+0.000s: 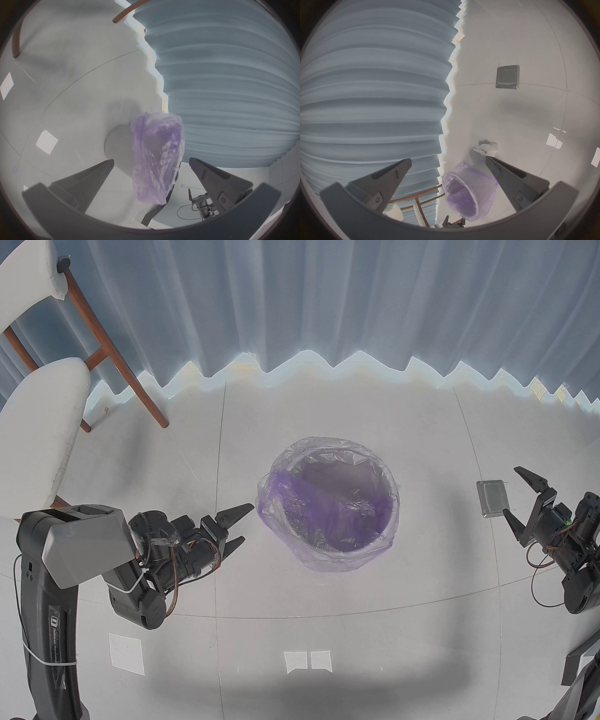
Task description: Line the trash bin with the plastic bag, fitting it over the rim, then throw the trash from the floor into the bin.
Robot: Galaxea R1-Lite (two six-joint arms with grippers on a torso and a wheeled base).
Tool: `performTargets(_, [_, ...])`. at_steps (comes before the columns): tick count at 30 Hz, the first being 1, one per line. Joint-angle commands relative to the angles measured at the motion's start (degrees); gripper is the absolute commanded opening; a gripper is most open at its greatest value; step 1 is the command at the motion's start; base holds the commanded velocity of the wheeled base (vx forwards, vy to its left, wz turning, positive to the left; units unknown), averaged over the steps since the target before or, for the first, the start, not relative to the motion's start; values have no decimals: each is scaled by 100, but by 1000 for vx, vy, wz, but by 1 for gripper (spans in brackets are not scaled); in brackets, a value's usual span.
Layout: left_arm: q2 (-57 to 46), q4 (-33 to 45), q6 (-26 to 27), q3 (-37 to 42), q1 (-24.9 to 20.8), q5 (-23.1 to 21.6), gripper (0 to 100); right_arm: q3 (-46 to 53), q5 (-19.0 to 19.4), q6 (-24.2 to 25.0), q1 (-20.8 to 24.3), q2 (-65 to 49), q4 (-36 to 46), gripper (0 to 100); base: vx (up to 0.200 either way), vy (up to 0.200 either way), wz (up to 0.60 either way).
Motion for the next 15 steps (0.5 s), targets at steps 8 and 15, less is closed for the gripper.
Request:
performTargets(8, [731, -12, -144, -754, -58, 6, 100, -183, -6, 0, -81, 412, -102, 100, 0, 0, 0])
performTargets(15, [784, -12, -549, -1027, -189, 6, 100, -174, -23, 0, -99, 403, -102, 100, 0, 0, 0])
